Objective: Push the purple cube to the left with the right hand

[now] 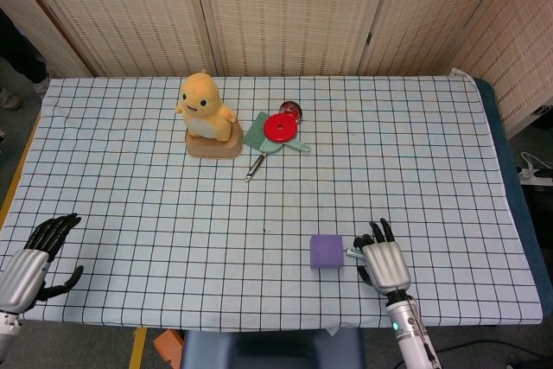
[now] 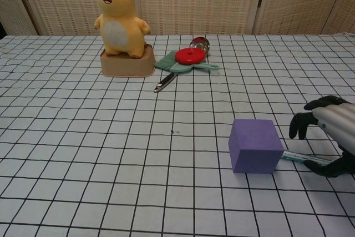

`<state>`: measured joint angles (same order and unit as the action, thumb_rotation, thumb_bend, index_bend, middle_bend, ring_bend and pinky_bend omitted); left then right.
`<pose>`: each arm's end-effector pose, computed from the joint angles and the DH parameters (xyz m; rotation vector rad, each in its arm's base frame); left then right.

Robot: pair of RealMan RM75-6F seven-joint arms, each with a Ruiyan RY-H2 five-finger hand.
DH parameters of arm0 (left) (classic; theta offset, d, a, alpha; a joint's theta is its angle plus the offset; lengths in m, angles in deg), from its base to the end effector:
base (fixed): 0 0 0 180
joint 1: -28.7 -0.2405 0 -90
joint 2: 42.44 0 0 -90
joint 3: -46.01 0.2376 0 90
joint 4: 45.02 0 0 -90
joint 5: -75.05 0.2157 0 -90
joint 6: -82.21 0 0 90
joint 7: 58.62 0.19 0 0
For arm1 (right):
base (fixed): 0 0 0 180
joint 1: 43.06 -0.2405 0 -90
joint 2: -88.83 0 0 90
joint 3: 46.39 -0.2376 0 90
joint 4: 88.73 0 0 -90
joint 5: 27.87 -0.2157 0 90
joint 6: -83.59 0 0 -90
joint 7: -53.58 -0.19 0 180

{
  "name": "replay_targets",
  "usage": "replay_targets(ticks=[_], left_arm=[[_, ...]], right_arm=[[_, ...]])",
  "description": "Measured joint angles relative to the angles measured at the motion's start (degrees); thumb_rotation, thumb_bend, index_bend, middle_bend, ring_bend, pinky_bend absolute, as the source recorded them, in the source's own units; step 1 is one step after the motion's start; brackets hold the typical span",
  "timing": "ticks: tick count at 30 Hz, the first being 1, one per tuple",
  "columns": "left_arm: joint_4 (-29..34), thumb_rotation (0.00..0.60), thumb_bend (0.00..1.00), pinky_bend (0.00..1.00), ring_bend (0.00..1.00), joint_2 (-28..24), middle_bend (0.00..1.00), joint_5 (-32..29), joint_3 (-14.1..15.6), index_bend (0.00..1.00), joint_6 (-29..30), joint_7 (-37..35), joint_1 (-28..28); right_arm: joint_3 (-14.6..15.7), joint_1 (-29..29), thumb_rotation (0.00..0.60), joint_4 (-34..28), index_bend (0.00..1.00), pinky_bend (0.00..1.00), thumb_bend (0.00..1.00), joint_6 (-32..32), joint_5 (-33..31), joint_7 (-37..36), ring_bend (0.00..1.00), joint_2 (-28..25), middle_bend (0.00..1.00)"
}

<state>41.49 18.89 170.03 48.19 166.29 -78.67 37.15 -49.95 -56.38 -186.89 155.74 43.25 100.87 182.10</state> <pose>-0.2933 0.2247 0.1404 -1.5387 -1.0627 -1.0801 -0.1911 -0.2386 -0.0420 1.6990 -0.9193 0.6371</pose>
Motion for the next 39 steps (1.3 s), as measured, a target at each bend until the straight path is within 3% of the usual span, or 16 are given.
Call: replay_targets(ticks=[7,22,39], left_arm=[[-0.35,0.6,0.41,0.05,0.0,-0.53,0.0,0.49,0.39,0.0,0.42,-1.97,0.09],[-0.54,0.6,0.41,0.05,0.0,-0.64,0.0,1.05,0.84,0.0,0.53,-2.72,0.45],[-0.84,0.6,0.41,0.06,0.0,-0.78,0.0,0.59,0.95,0.0,0.21,-3.69,0.75]], right_arm=[[-0.6,-1.12,0.6,2.28,0.41,0.01,0.26,0.56,-4.55,4.16,0.12,2.92,0.4],[-0.24,-1.85,0.6,3.29,0.42,0.02,0.26,2.18,-8.81,5.59,0.13,2.8,0.41],[2.04,-2.9,0.6,2.31,0.55,0.08,0.27,3.59,-9.55,7.76,0.25,2.7,0.5]])
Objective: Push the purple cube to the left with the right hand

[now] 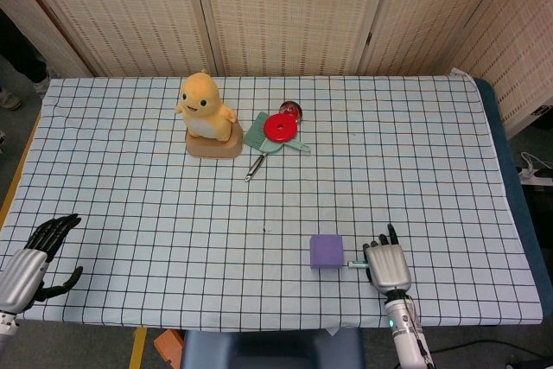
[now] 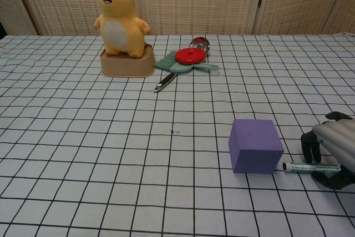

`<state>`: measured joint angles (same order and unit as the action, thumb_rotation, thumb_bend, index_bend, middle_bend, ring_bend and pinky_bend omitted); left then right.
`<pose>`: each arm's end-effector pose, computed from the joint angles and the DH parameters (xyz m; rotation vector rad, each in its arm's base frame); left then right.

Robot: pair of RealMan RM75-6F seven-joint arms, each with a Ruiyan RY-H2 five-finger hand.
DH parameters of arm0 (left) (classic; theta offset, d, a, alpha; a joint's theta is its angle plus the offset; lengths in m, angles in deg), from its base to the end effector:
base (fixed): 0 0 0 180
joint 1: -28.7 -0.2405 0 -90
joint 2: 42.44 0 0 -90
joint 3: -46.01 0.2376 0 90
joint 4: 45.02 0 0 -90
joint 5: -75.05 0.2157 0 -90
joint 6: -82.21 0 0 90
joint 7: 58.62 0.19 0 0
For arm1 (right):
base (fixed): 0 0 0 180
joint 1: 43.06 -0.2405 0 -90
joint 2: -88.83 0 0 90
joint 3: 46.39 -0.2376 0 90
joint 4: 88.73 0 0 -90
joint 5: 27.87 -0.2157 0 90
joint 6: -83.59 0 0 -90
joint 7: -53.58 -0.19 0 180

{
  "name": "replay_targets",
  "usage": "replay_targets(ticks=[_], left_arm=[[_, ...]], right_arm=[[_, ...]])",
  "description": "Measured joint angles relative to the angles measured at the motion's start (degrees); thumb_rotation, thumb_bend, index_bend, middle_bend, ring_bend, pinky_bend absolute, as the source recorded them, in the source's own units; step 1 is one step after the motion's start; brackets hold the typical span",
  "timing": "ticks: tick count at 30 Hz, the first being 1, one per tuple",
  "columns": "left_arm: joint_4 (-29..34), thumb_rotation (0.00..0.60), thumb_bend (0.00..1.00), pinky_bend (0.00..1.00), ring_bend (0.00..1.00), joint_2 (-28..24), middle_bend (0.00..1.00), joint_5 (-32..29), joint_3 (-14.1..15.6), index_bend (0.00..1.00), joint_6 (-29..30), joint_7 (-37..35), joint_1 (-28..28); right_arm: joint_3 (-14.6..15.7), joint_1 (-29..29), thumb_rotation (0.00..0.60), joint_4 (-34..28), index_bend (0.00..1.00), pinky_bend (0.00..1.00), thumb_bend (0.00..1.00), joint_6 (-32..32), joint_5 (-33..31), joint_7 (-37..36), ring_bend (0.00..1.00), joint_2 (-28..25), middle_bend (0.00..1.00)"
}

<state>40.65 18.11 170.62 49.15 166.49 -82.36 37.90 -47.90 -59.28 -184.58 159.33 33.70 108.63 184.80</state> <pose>-0.2948 0.2250 0.1434 -1.5471 -1.0977 -1.1034 -0.2109 -0.2374 -0.0548 1.6936 -0.8924 0.4476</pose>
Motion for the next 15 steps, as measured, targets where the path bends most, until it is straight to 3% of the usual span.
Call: replay_targets(ticks=[11,15], left_arm=[[0.21,0.6,0.41,0.06,0.0,-0.09,0.01,-0.07,0.05,0.0,0.25,0.29,-0.08],[0.14,0.6,0.41,0.06,0.0,-0.11,0.02,-0.29,0.02,0.0,0.18,0.16,-0.08]], right_arm=[[1.68,-0.37,0.6,-0.74,0.56,0.11,0.29,0.59,-0.72,2.94,0.27,-0.54,0.52],[2.0,-0.48,0.6,-0.36,0.68,0.23,0.32,0.87,-0.58,3.1,0.4,-0.36,0.64]])
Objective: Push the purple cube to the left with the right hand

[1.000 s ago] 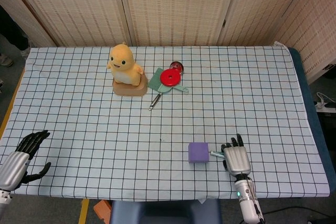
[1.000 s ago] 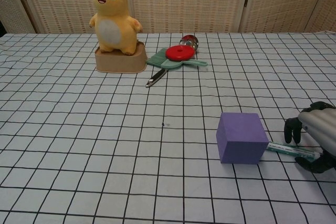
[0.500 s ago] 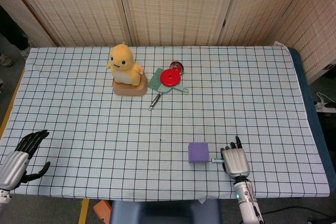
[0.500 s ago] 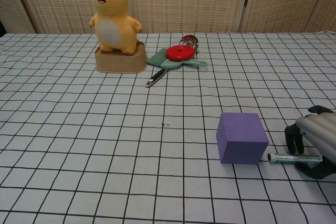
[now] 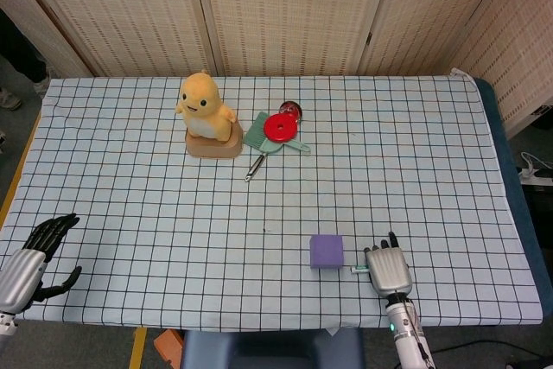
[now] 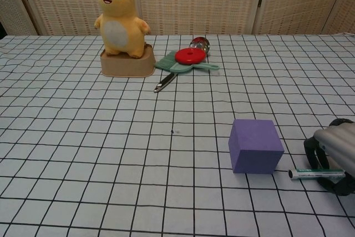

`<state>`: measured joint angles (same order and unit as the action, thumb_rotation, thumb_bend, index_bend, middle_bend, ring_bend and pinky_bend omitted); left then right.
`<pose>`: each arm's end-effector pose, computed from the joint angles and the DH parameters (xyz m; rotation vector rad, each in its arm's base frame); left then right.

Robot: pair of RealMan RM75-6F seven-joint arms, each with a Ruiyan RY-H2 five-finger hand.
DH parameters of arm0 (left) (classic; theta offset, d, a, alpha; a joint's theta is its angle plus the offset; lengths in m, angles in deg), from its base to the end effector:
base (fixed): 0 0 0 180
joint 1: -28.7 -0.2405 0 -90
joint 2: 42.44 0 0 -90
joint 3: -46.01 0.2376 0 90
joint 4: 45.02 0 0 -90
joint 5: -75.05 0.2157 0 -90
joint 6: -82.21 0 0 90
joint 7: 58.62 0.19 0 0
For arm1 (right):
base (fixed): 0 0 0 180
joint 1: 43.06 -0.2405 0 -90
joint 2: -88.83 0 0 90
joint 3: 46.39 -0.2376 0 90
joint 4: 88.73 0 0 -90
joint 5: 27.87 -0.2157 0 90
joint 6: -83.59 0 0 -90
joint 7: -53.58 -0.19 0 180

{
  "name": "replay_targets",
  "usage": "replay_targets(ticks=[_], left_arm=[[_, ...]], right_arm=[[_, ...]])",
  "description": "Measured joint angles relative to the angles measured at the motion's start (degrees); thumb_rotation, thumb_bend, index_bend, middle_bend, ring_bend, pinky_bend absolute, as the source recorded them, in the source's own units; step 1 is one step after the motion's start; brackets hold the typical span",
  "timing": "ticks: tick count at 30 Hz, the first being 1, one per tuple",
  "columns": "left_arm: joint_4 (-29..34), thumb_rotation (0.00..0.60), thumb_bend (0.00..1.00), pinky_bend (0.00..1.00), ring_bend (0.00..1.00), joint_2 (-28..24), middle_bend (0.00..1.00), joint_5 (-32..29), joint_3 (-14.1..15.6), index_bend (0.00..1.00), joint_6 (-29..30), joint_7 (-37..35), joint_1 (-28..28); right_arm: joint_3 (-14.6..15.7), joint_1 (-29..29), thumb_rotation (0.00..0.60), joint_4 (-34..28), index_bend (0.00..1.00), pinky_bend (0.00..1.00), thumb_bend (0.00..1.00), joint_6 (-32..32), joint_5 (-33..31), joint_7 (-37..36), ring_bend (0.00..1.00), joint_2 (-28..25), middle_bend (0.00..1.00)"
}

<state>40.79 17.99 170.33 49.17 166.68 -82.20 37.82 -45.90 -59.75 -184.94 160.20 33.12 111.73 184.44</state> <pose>-0.2953 0.2247 0.1448 -1.5408 -1.0951 -1.1019 -0.2137 -0.2304 -0.0566 1.7332 -0.8423 0.3909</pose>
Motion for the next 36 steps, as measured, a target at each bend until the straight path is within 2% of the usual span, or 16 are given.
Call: replay_targets(ticks=[4,8,22,29,36], left_arm=[[0.03,0.6,0.41,0.06,0.0,-0.07,0.02,-0.13,-0.04,0.0,0.09,-0.06,-0.05],[0.08,0.6,0.41,0.06,0.0,-0.06,0.02,-0.2,-0.09,0.0,0.26,0.04,-0.13],[0.37,0.6,0.41,0.06,0.0,0.09,0.02,-0.02,-0.04,0.0,0.22,0.92,-0.09],[0.43,0.6,0.41,0.06,0.0,0.11,0.02,-0.16,-0.07,0.0,0.06,1.06,-0.04],[0.29,0.6,0.41,0.06,0.0,0.03,0.02,-0.23,-0.07,0.0,0.06,0.62,-0.04]], right_arm=[[0.16,-0.12,0.6,0.35,0.88,0.4,0.38,0.05,0.27,-0.35,0.59,-0.06,0.8],[0.08,-0.11,0.6,0.36,0.99,0.42,0.43,0.42,1.18,-1.59,0.63,-0.54,0.88],[-4.76,-2.59,0.6,-1.46,1.0,0.42,0.44,-0.31,0.81,-4.71,0.64,-3.92,0.88],[-4.87,-3.7,0.6,-1.26,1.0,0.42,0.44,-2.02,-0.08,-4.53,0.63,-3.3,0.88],[-3.41,-5.02,0.6,-1.35,1.0,0.42,0.44,-2.77,-0.7,-2.05,0.64,-1.71,0.88]])
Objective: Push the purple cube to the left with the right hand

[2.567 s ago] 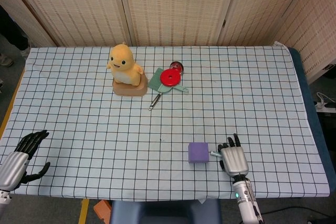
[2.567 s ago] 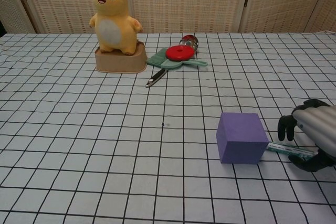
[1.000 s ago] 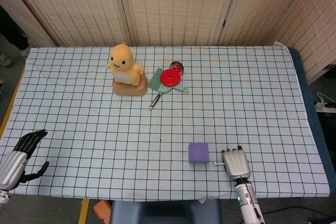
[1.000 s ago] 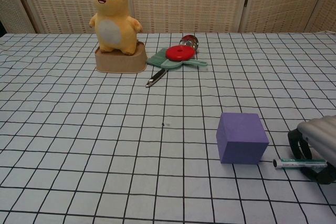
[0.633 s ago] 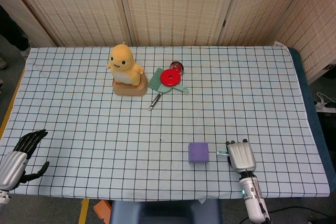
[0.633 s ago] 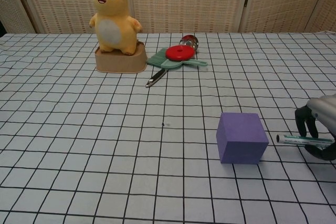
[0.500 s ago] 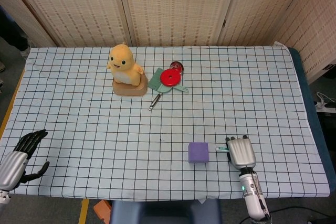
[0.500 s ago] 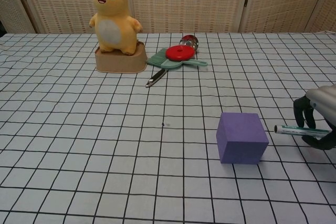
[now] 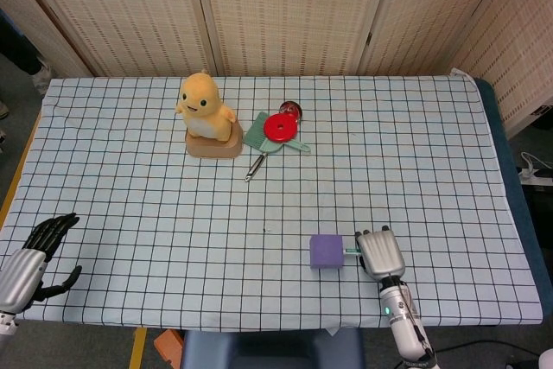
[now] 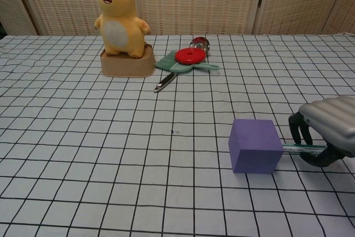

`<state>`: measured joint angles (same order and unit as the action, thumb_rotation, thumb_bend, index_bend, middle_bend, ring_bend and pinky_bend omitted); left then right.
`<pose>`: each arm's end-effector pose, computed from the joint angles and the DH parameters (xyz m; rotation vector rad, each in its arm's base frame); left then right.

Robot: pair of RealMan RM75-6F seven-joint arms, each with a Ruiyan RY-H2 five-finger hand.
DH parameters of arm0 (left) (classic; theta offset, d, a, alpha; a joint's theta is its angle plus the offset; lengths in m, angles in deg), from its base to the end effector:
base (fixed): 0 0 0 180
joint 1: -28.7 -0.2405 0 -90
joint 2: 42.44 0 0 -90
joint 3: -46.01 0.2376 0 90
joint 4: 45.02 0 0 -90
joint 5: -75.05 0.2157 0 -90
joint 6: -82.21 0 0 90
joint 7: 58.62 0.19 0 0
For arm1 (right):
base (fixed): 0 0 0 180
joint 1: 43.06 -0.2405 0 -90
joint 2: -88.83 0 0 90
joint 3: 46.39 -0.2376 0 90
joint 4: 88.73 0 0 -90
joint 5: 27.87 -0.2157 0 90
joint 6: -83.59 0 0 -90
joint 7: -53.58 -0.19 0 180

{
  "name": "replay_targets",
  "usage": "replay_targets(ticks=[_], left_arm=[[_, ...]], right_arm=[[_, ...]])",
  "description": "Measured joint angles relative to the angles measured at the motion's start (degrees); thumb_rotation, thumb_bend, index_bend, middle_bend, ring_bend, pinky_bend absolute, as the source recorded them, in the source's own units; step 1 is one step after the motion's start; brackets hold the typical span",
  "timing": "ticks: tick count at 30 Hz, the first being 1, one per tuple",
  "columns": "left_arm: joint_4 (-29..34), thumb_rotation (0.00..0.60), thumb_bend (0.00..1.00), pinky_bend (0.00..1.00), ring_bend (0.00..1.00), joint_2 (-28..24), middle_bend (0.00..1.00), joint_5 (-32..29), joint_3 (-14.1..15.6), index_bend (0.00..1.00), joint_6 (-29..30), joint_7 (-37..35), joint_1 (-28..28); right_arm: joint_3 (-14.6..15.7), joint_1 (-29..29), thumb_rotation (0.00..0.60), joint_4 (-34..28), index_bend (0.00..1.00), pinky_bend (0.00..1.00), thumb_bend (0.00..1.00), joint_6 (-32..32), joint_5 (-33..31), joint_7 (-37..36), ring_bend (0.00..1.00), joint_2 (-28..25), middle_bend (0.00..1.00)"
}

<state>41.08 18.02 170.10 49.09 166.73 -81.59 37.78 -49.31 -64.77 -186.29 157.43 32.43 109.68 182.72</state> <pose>-0.2947 0.2249 0.1448 -1.5378 -1.0895 -1.0992 -0.1898 -0.2612 -0.0484 1.7494 -0.8195 0.4911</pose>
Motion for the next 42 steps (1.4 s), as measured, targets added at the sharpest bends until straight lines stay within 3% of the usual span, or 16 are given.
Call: replay_targets(ticks=[17,42], left_arm=[[-0.16,0.6,0.41,0.06,0.0,0.09,0.02,0.14,0.02,0.0,-0.03,-0.33,0.12],[-0.55,0.6,0.41,0.06,0.0,-0.16,0.02,0.05,-0.03,0.0,0.21,-1.76,0.11]], right_arm=[[-0.22,-3.67,0.6,-1.86,1.0,0.42,0.44,-0.75,0.79,3.34,0.64,2.89,0.88],[-5.31,-14.87,0.6,0.91,1.0,0.42,0.44,-4.96,-5.18,10.65,0.63,16.07,0.88]])
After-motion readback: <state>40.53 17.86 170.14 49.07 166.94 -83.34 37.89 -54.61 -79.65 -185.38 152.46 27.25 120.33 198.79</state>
